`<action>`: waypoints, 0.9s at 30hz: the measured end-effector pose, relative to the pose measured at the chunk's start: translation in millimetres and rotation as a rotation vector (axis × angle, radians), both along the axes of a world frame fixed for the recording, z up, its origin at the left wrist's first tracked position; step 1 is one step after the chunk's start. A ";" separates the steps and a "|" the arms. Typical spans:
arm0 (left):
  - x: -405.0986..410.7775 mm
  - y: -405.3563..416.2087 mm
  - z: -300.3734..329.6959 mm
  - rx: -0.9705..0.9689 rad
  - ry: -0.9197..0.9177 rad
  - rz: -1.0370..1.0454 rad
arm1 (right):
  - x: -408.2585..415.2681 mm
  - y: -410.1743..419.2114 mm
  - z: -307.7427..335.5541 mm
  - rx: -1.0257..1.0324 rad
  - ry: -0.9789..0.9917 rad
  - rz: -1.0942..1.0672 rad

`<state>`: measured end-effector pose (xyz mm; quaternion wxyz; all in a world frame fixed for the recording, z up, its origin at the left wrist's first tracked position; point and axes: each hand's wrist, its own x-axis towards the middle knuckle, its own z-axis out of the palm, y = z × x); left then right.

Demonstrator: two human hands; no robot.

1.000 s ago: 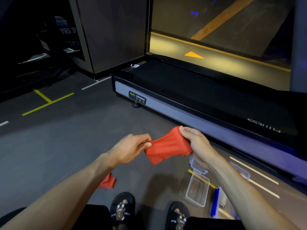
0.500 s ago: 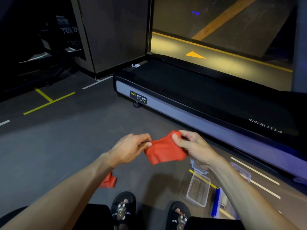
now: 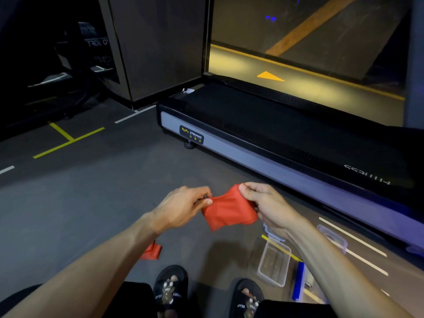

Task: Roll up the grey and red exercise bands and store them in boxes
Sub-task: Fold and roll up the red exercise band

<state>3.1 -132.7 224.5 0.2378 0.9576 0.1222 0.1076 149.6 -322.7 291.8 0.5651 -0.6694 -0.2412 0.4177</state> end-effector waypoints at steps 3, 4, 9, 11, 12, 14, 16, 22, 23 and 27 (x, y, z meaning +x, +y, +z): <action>0.9 -5.1 1.0 0.008 -0.026 0.012 | -5.5 7.3 -1.3 -0.034 0.027 -0.140; 1.2 -6.0 1.5 0.005 -0.030 0.017 | -5.7 8.3 -1.4 -0.052 0.007 -0.124; 0.8 -7.4 3.7 -0.006 -0.035 0.018 | -8.1 5.9 -6.5 -0.070 -0.240 0.048; 1.0 -6.3 3.8 -0.011 -0.038 0.024 | -7.0 5.8 -8.3 -0.010 -0.215 0.009; 1.3 -5.6 3.8 -0.012 -0.043 0.029 | -6.1 5.7 -8.5 0.015 -0.182 0.002; 1.4 -4.3 3.9 -0.002 -0.044 0.031 | -4.9 4.4 -8.7 0.037 -0.140 0.021; 1.5 -4.4 4.2 0.011 -0.038 0.031 | -4.2 3.9 -10.0 0.042 -0.103 0.056; 3.3 -5.8 7.3 0.019 -0.074 0.051 | -3.8 5.9 -6.8 0.076 -0.011 -0.023; 3.8 -6.1 8.6 0.021 -0.083 0.052 | -4.3 6.3 -7.1 0.049 -0.002 -0.028; 6.0 -10.7 13.5 0.024 -0.087 0.033 | -7.3 9.1 -7.7 0.017 0.049 -0.024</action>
